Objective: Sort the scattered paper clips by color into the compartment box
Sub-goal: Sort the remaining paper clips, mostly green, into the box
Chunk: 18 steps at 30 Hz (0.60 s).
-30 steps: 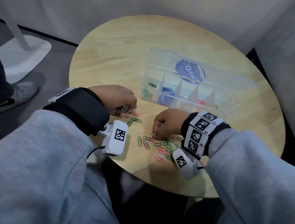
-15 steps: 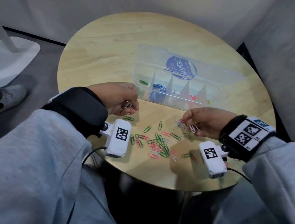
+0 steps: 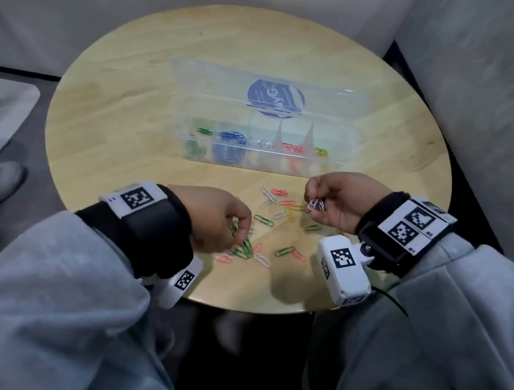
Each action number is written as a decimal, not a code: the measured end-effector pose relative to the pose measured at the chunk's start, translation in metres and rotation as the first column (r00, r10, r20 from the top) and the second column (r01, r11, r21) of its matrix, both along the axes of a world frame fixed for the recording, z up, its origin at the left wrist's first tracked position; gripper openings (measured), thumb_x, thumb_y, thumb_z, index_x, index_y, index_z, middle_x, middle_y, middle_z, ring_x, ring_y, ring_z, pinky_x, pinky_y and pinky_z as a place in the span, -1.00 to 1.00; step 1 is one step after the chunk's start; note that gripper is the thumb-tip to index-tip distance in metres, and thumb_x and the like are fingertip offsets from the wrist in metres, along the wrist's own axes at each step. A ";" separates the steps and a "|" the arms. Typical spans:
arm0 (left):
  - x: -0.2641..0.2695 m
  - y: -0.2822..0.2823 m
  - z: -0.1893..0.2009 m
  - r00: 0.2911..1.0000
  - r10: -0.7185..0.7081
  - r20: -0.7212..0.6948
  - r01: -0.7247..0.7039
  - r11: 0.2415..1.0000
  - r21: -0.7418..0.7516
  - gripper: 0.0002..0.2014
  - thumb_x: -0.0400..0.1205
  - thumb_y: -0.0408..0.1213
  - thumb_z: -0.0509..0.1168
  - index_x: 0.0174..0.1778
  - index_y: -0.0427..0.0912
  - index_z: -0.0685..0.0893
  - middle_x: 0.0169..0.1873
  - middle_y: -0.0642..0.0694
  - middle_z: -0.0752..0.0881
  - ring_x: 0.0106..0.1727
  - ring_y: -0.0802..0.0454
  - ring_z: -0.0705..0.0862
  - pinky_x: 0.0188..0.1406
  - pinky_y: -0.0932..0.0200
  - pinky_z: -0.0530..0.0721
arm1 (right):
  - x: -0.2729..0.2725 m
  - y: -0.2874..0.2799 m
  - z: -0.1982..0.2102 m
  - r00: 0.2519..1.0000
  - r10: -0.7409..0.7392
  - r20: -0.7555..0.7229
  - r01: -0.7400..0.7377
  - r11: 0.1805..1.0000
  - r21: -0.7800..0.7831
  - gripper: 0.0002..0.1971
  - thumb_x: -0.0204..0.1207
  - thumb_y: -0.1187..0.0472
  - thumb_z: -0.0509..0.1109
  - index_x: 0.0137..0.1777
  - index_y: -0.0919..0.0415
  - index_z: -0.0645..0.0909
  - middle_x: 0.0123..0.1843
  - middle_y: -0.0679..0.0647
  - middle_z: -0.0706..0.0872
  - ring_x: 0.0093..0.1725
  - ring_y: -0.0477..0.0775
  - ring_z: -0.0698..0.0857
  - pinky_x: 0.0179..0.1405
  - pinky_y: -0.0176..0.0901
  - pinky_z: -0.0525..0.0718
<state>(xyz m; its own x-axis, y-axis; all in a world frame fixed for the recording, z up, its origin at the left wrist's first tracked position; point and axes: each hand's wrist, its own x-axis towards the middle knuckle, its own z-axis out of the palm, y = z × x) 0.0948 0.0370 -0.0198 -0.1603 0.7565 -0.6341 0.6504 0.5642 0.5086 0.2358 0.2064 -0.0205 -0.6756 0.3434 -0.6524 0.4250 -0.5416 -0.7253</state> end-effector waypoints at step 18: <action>0.006 0.009 -0.013 0.896 -0.275 -0.347 0.293 0.956 -0.001 -0.90 0.45 -0.15 0.43 -0.25 0.06 0.62 -0.47 0.14 0.51 -0.39 0.19 0.46 -0.43 0.29 0.34 | -0.009 -0.036 -0.005 0.687 0.504 0.523 -0.724 0.530 0.441 -0.89 0.38 0.30 0.46 -0.29 0.08 0.67 -0.39 0.01 0.70 -0.62 -0.16 0.49 -0.64 -0.37 0.40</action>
